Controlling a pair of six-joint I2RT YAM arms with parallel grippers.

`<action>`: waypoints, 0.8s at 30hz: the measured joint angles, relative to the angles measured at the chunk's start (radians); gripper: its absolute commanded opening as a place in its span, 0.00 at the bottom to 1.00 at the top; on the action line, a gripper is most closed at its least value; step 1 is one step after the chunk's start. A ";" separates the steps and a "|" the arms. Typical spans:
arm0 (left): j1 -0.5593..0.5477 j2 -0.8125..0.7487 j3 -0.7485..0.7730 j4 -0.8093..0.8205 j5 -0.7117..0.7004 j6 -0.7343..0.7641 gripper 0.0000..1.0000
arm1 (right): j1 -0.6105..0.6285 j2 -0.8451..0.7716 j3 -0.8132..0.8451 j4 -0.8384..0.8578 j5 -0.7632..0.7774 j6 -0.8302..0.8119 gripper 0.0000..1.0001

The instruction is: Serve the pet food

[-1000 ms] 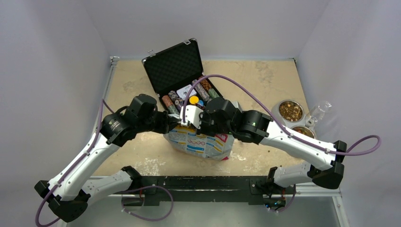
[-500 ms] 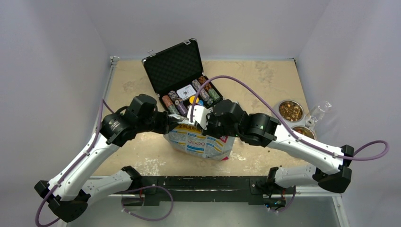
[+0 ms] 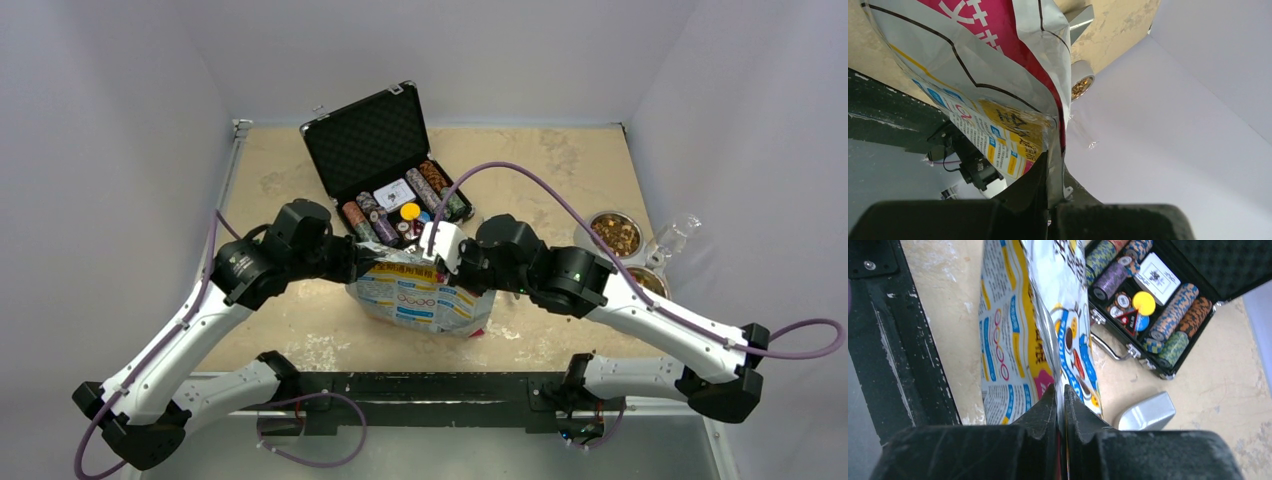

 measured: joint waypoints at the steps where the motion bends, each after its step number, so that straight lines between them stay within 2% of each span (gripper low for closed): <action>1: 0.000 0.000 0.000 -0.003 -0.003 0.000 0.00 | -0.007 -0.008 -0.003 -0.008 0.001 0.004 0.00; 7: -0.005 0.000 0.000 0.005 0.009 -0.001 0.00 | -0.045 -0.070 -0.041 -0.019 -0.037 0.008 0.00; 9: -0.005 0.000 0.000 0.006 0.014 -0.001 0.00 | -0.053 -0.081 -0.053 -0.010 -0.048 0.008 0.09; 10: -0.005 0.000 0.000 0.008 0.017 -0.001 0.00 | -0.055 -0.084 -0.055 -0.010 -0.049 0.010 0.09; 11: -0.005 0.000 0.000 0.004 0.014 0.000 0.00 | -0.059 -0.093 -0.058 -0.015 -0.043 0.008 0.01; 17: -0.006 0.000 0.002 0.004 0.024 -0.001 0.00 | -0.077 -0.140 -0.075 -0.035 -0.056 0.007 0.00; 19: -0.006 0.000 0.002 0.005 0.026 -0.001 0.00 | -0.079 -0.142 -0.077 -0.034 -0.057 0.008 0.17; 21: -0.005 0.000 0.002 -0.003 0.022 -0.001 0.00 | -0.084 -0.152 -0.082 -0.042 -0.042 0.011 0.00; 24: -0.005 -0.001 0.002 -0.001 0.021 -0.001 0.00 | -0.103 -0.196 -0.095 -0.070 -0.032 0.019 0.00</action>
